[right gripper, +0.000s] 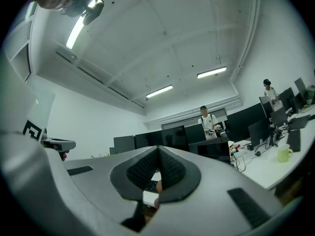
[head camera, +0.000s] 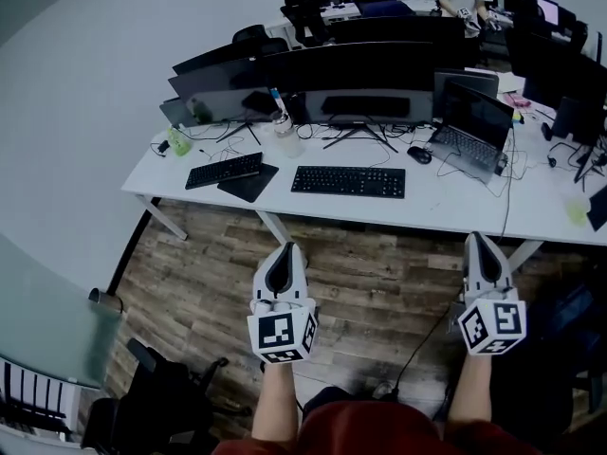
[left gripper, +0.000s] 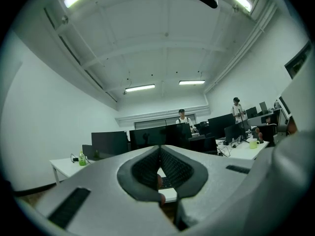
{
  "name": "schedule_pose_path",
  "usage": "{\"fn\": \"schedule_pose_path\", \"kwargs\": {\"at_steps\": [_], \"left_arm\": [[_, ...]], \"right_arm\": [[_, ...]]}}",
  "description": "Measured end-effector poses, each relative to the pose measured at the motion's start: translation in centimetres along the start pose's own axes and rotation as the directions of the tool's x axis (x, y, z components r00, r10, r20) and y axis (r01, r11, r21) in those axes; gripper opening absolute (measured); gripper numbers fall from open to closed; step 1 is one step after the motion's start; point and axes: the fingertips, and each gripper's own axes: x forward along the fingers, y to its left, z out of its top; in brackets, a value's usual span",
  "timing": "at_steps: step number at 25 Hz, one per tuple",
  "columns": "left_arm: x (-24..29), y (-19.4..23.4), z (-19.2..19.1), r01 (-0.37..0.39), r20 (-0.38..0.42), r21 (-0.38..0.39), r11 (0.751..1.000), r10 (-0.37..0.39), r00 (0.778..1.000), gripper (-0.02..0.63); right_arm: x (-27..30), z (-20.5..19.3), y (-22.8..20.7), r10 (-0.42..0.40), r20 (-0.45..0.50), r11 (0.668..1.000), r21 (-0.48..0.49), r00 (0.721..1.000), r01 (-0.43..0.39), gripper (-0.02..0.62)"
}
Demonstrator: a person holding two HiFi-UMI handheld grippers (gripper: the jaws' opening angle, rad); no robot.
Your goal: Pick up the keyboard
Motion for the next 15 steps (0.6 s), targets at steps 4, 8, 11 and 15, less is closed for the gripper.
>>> {"fn": "schedule_pose_path", "kwargs": {"at_steps": [4, 8, 11, 15], "left_arm": [[1.2, 1.2, 0.0, -0.023, 0.004, 0.001, 1.000, 0.023, 1.000, 0.011], [2.8, 2.5, -0.5, -0.017, 0.027, -0.005, 1.000, 0.018, 0.999, 0.011], [4.7, 4.3, -1.3, -0.014, 0.034, -0.021, 1.000, 0.014, 0.999, 0.011], [7.9, 7.7, -2.4, -0.006, 0.024, -0.022, 1.000, 0.006, 1.000, 0.011]], "right_arm": [[1.9, -0.4, 0.3, 0.013, -0.006, 1.000, -0.006, 1.000, -0.014, -0.003], [4.2, -1.5, 1.5, 0.027, -0.009, 1.000, -0.009, 1.000, -0.028, -0.003], [6.3, -2.2, 2.4, 0.022, -0.009, 1.000, -0.011, 1.000, -0.022, -0.002], [10.2, -2.5, 4.6, 0.010, -0.006, 0.999, -0.031, 1.000, -0.010, -0.002]]}}
